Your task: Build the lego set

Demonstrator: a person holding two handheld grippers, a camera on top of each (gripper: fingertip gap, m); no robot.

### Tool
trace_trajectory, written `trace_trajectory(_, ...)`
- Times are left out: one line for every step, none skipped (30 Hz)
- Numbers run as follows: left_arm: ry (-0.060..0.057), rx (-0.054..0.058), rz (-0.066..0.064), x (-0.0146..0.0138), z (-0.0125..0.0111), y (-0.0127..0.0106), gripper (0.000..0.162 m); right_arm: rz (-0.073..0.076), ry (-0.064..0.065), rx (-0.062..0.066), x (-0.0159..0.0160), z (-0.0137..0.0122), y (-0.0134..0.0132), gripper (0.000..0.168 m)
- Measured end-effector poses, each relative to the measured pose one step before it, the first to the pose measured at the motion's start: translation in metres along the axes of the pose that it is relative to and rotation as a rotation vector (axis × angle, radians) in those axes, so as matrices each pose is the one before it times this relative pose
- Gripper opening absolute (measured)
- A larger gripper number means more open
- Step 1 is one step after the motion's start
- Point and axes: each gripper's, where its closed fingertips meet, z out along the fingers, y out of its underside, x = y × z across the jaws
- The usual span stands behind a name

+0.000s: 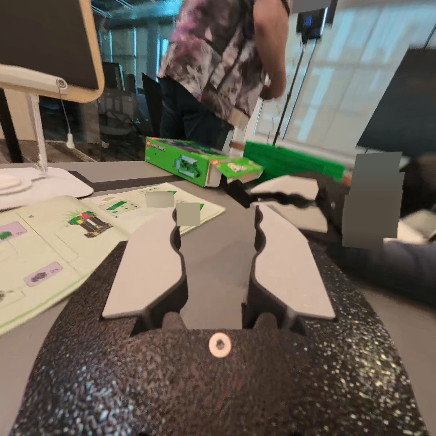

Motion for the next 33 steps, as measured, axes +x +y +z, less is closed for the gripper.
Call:
trace_trajectory(0.0299, 0.0282, -0.0641, 0.00414, 0.00365, -0.00127, 0.062, -0.0304, 0.0133, 0.0193, -0.00037, -0.00133, -0.00421, 0.008)
trace_trajectory(0.0362, 0.0088, -0.0433, 0.00444, 0.00443, 0.00115, 0.061, -0.0208, 0.0041, 0.0171, -0.00095, -0.00116, -0.00369, 0.008)
trace_trajectory(0.0324, -0.0109, -0.0227, 0.00368, 0.00492, 0.00361, 0.061, -0.0117, -0.003, 0.012, -0.0016, -0.00078, -0.0027, 0.008)
trace_trajectory(0.0313, -0.0214, -0.0096, 0.00357, 0.00439, 0.00432, 0.062, -0.0024, -0.0064, 0.0079, -0.00167, -0.00022, -0.0019, 0.008)
trace_trajectory(0.0318, -0.0145, -0.0009, 0.00398, 0.00324, 0.00249, 0.061, 0.0024, -0.0037, 0.007, -0.00096, -0.00006, -0.00161, 0.008)
trace_trajectory(0.0317, 0.0011, 0.0071, 0.0046, 0.0018, 0.00035, 0.058, 0.0033, -0.003, 0.009, -0.00073, -0.00003, -0.00166, 0.008)
trace_trajectory(0.0232, 0.0096, 0.0102, 0.00372, 0.00058, -0.00084, 0.054, 0.0046, -0.0067, 0.0077, -0.00124, -0.00002, -0.00142, 0.008)
trace_trajectory(0.0071, 0.0107, 0.01, 0.00171, -0.00027, -0.00109, 0.05, 0.0048, -0.0092, 0.0036, -0.00159, 0.0, -0.001, 0.008)
trace_trajectory(-0.0056, 0.0131, 0.01, -0.00013, -0.001, -0.00159, 0.045, 0.0043, -0.0127, -0.0006, -0.00238, 0.0003, -0.00047, 0.008)
trace_trajectory(-0.0037, 0.0177, 0.0112, 0.00017, -0.00152, -0.00217, 0.038, 0.0012, -0.0143, -0.0014, -0.00286, 0.00065, -0.00039, 0.008)
trace_trajectory(0.0016, 0.0174, 0.0112, 0.00081, -0.00145, -0.00218, 0.031, -0.0078, -0.0094, -0.0002, -0.00264, 0.00047, -0.00052, 0.008)
trace_trajectory(-0.0031, 0.0121, 0.0097, 0.00028, -0.00128, -0.00152, 0.023, -0.0145, -0.0033, -0.0014, -0.0017, 0.00052, -0.00044, 0.008)
trace_trajectory(-0.004, 0.0051, 0.0101, 0.00021, -0.00092, -0.00071, 0.018, -0.0148, 0.0026, -0.0016, -0.00092, 0.0003, -0.00034, 0.008)
trace_trajectory(0.0009, -0.0028, 0.0127, 0.0009, -0.00076, 0.00004, 0.018, -0.0123, 0.0031, -0.0036, -0.0006, 0.00023, 0.00005, 0.008)
trace_trajectory(0.0003, -0.0072, 0.0162, 0.00094, -0.00097, 0.0004, 0.018, -0.013, 0.0068, -0.0017, 0.00019, -0.00008, 0.00004, 0.008)
trace_trajectory(0.0022, -0.0072, 0.0195, 0.00121, -0.00114, 0.00018, 0.017, -0.015, 0.0119, 0.0018, 0.00057, -0.00025, -0.00051, 0.008)
trace_trajectory(0.0018, -0.0057, 0.0207, 0.00119, -0.00144, 0.00008, 0.017, -0.0137, 0.0043, 0.0042, -0.00051, -0.0002, -0.00072, 0.008)
trace_trajectory(-0.004, -0.003, 0.0197, 0.00027, -0.00148, -0.00033, 0.017, -0.009, 0.0054, 0.0021, -0.00021, -0.00015, -0.00047, 0.009)
trace_trajectory(-0.0103, 0.0012, 0.0185, -0.00093, -0.00186, -0.00106, 0.017, -0.0029, 0.0122, 0.0002, 0.00134, -0.00013, 0.00019, 0.014)
trace_trajectory(-0.0119, 0.0018, 0.0174, -0.00206, -0.00205, -0.0014, 0.017, 0.0062, 0.0062, -0.0026, 0.00143, -0.00012, 0.0009, 0.017)
trace_trajectory(-0.0126, -0.0005, 0.0145, -0.00287, -0.00217, -0.00124, 0.017, 0.0202, -0.0025, -0.005, 0.00123, -0.00038, 0.00181, 0.02)
trace_trajectory(-0.0137, -0.003, 0.0095, -0.00374, -0.00225, -0.00093, 0.017, 0.0319, -0.0035, -0.0036, 0.00201, -0.00061, 0.0023, 0.02)
trace_trajectory(-0.015, -0.0049, 0.0056, -0.00427, -0.00233, -0.00053, 0.017, 0.0391, -0.0008, -0.0013, 0.00308, -0.0009, 0.0025, 0.02)
trace_trajectory(-0.0147, -0.0052, 0.0066, -0.00435, -0.00219, -0.00065, 0.017, 0.0418, -0.0061, -0.0038, 0.00311, -0.00101, 0.00301, 0.021)
trace_trajectory(-0.0135, -0.0052, 0.013, -0.00415, -0.00202, -0.00085, 0.017, 0.0478, -0.0107, -0.0089, 0.00289, -0.00078, 0.00396, 0.021)
trace_trajectory(-0.0129, -0.0082, 0.0199, -0.00388, -0.00169, -0.00074, 0.017, 0.0506, -0.0289, -0.0133, 0.00077, -0.00087, 0.00452, 0.021)
trace_trajectory(-0.0091, -0.0125, 0.0246, -0.00304, -0.00144, 0.00003, 0.017, 0.0479, -0.0489, -0.0191, -0.00182, -0.00113, 0.00496, 0.021)
trace_trajectory(-0.0054, -0.0147, 0.0259, -0.00187, -0.0014, 0.00074, 0.017, 0.0412, -0.0415, -0.027, -0.00133, -0.00132, 0.00609, 0.021)
trace_trajectory(-0.0052, -0.0143, 0.0238, -0.00115, -0.00137, 0.00113, 0.017, 0.0295, -0.0279, -0.0285, -0.00024, -0.00153, 0.00581, 0.022)
trace_trajectory(-0.0046, -0.0121, 0.0199, -0.00031, -0.00124, 0.00126, 0.017, 0.0157, -0.0302, -0.0205, -0.00114, -0.00157, 0.00416, 0.021)
trace_trajectory(-0.0013, -0.0098, 0.0161, 0.0006, -0.00115, 0.00123, 0.017, 0.0072, -0.029, -0.0196, -0.00148, -0.0019, 0.00328, 0.021)
trace_trajectory(0.0045, -0.0076, 0.0142, 0.00168, -0.00062, 0.00098, 0.017, 0.0049, -0.0196, -0.0168, -0.00057, -0.00197, 0.00223, 0.021)
trace_trajectory(0.0105, -0.0065, 0.015, 0.00281, -0.00019, 0.00076, 0.017, 0.0098, -0.0323, -0.0093, -0.00244, -0.00207, 0.00121, 0.021)
